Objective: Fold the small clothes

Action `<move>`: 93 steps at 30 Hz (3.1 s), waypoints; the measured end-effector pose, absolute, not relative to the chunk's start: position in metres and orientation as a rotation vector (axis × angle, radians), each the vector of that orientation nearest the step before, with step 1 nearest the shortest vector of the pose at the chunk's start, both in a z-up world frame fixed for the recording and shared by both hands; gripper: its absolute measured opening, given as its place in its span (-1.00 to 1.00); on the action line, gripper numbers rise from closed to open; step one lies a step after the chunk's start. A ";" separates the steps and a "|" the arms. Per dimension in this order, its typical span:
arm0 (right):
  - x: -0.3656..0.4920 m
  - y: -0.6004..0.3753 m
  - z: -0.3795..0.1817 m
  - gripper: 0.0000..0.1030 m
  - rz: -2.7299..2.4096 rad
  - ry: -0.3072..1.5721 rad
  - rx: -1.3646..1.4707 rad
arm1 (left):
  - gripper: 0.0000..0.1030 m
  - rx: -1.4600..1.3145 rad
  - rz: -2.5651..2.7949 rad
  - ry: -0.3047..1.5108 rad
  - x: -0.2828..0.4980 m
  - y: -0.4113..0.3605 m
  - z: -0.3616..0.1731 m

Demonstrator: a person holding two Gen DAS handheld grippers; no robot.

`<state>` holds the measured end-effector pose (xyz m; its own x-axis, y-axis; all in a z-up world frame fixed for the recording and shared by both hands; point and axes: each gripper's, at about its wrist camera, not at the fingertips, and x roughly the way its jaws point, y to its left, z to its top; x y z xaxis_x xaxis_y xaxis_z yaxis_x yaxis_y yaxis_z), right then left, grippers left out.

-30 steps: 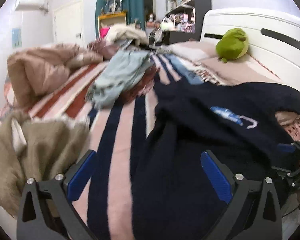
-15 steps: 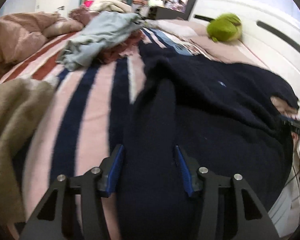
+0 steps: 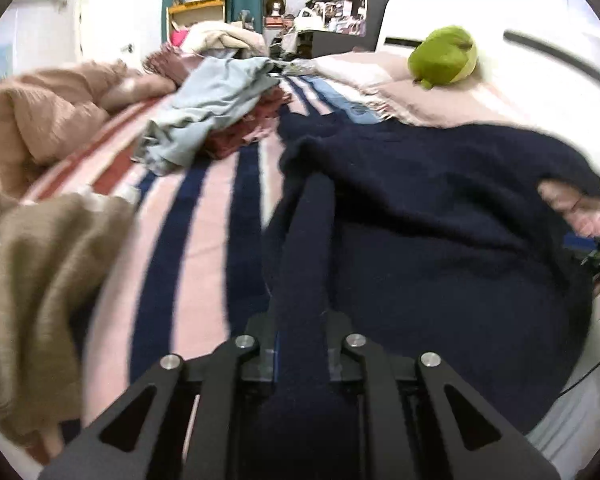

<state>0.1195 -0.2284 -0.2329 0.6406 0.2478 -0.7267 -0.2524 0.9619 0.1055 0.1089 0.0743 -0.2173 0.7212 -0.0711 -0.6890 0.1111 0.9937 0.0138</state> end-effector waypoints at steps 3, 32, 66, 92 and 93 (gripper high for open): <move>0.125 -0.226 -0.241 0.20 0.276 0.842 0.002 | -0.46 0.057 -0.061 0.775 0.100 0.082 -0.221; 0.114 -0.316 -0.208 -0.98 0.216 0.614 0.284 | 0.51 -0.010 -0.269 0.578 0.090 -0.004 -0.126; 0.175 -0.505 -0.204 0.24 -0.317 0.474 0.715 | 0.56 -0.143 -0.164 0.492 0.077 0.003 -0.107; 0.177 -0.157 -0.241 -0.88 0.492 0.803 -0.102 | 0.61 -0.153 -0.189 0.442 0.028 0.075 -0.120; 0.175 -0.157 -0.249 -0.84 0.484 0.815 -0.089 | 0.61 -0.154 -0.188 0.446 0.028 0.077 -0.122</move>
